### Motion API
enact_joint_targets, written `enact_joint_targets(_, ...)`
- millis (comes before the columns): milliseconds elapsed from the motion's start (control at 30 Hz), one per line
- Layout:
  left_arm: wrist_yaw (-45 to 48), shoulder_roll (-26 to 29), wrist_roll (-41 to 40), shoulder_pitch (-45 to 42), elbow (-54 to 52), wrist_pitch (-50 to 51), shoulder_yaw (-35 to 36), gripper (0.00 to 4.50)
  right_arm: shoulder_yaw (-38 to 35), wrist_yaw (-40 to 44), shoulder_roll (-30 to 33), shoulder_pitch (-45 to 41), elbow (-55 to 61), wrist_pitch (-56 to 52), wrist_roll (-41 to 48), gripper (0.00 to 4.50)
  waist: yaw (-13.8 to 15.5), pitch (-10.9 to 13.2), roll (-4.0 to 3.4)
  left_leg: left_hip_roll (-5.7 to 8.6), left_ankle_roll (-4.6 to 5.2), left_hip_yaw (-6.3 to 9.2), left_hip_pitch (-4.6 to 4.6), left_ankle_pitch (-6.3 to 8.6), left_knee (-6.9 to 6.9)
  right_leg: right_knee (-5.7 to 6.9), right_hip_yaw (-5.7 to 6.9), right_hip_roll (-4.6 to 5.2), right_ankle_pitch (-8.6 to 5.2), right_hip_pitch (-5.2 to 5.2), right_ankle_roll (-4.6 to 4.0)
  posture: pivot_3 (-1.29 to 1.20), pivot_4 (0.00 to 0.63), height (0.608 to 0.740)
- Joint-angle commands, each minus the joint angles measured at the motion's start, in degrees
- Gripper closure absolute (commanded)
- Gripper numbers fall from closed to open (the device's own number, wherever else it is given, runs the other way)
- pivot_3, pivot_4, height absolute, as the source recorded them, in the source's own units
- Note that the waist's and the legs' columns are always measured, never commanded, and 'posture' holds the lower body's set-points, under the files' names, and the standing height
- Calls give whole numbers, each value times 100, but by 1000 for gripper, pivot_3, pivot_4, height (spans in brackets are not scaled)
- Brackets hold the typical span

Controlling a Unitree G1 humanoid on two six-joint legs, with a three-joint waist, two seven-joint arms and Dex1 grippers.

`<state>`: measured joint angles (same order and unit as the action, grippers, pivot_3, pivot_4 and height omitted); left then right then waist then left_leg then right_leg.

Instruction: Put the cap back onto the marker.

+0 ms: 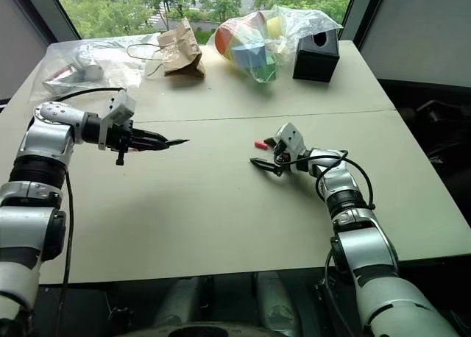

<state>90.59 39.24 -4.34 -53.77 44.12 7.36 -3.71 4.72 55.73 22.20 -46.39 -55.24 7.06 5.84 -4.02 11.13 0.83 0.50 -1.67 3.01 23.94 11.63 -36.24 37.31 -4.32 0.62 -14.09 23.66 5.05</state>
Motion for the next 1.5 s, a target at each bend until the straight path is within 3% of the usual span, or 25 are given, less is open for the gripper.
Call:
enact_joint_targets(33, -107, 67, -164, 26, -286, 29, 103, 4187, -184, -155, 0, -209, -348, 89, -36, 344, 9, 0, 0, 1, 0, 1, -1, 0, 0, -1, 0, 1, 0, -2, 0, 0, 150, 740)
enact_joint_targets(133, -201, 73, -154, 89, -339, -11, 94, 4187, -216, -164, -15, -283, -523, 153, -70, 344, 5, 0, 0, 2, 0, 1, -5, 0, 0, -2, 0, 2, 0, -6, 0, 0, 150, 740)
enact_joint_targets(233, -282, 98, -127, 158, -349, -80, 73, 4217, -237, -174, -36, -309, -633, 200, -93, 1210, 7, 0, 0, 2, 0, 1, -8, 0, 1, -2, 0, 2, 0, -8, 0, 0, 150, 740)
enact_joint_targets(433, -373, 109, -195, 190, -403, -39, 118, 4217, -298, -130, -36, -271, -718, 259, -157, 4417, 3, 0, 0, 2, 0, 1, -9, 0, 3, -2, 0, 1, 0, -8, 0, 0, 150, 740)
enact_joint_targets(733, -662, -34, -258, -49, -143, -308, 171, 4217, -223, 125, 134, -253, -272, 255, -240, 4470, 13, 0, 0, 2, 0, 1, -10, 0, 2, -2, 0, 1, 0, -9, 0, 0, 150, 740)
enact_joint_targets(1133, 89, -588, 143, -1560, 1169, -1235, -359, 4217, 344, 2229, 1273, -524, 2548, -1083, -133, 4470, -2, 2, -3, 8, 0, -1, 1, 0, 3, -4, 0, 0, -2, -1, 3, 0, 150, 740)
enact_joint_targets(1500, 191, -1277, 50, -1842, 1587, -1534, -677, 4217, 552, 2151, 1082, -477, 3077, -1402, -128, 4470, 9, 2, -3, 7, 0, -3, 38, 0, 0, -1, -2, 3, -1, 36, 3, 0, 150, 740)
